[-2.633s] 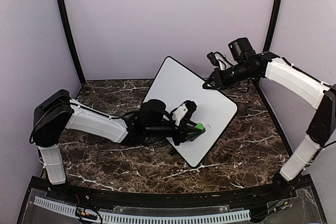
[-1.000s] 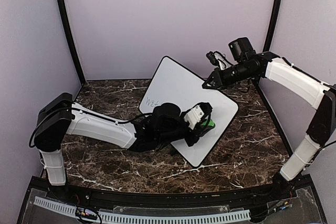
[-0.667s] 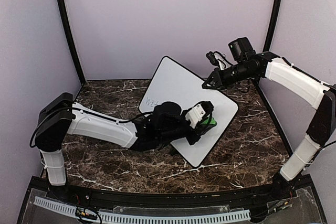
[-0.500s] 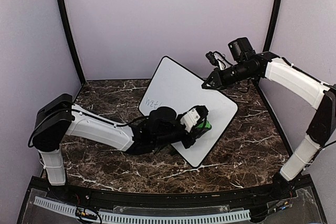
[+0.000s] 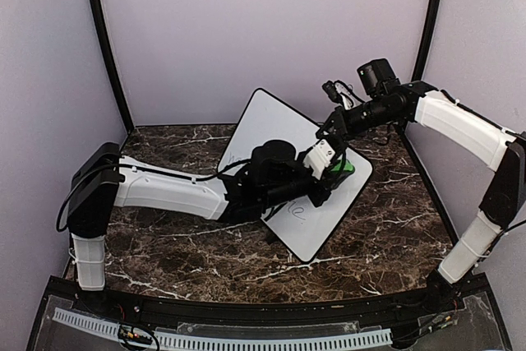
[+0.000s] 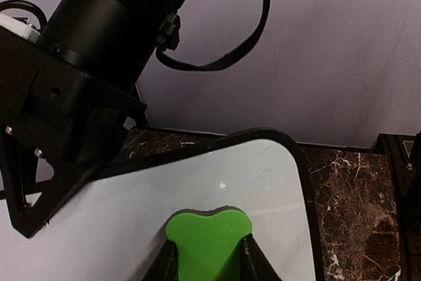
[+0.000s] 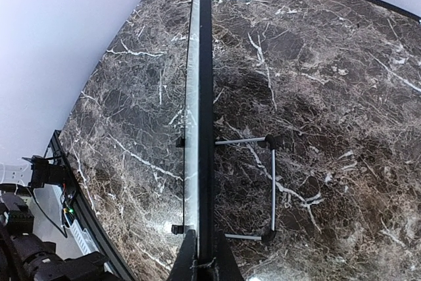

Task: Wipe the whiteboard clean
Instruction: Erase the whiteboard from the whiteboard stand.

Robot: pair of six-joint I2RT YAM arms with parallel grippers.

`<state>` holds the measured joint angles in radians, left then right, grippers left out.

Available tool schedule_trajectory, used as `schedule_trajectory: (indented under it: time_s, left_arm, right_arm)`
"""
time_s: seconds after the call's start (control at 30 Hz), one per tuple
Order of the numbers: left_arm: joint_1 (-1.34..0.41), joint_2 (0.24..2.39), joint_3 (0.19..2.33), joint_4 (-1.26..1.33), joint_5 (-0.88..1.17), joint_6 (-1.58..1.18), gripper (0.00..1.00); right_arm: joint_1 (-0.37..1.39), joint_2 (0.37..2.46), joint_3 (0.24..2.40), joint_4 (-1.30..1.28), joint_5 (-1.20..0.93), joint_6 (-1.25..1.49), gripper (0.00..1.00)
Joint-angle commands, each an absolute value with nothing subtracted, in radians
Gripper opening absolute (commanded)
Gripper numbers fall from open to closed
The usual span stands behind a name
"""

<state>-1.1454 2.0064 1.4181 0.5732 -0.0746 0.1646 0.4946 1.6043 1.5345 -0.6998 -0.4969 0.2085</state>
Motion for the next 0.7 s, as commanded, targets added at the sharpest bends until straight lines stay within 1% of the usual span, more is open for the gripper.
schedule_trajectory:
  time_s: [0.0,0.1,0.3,0.67]
  left_arm:
    - [-1.081,2.116,1.515,0.429,-0.082,0.111,0.00]
    - [-1.077,2.139,1.560,0.407,-0.082,0.101,0.00]
    - [-1.087,2.135,1.542,0.408,-0.036,0.091,0.00]
    - [-1.173,2.130,1.548,0.414,-0.028,0.116,0.00]
  right_arm:
    - [0.554,1.606,1.528,-0.722,-0.537,0.219,0.00]
    - [0.555,1.605,1.529,-0.723,-0.538,0.219,0.00]
    - [0.555,1.603,1.526,-0.721,-0.535,0.218,0.00]
    - [0.555,1.607,1.530,-0.724,-0.532,0.218,0.00]
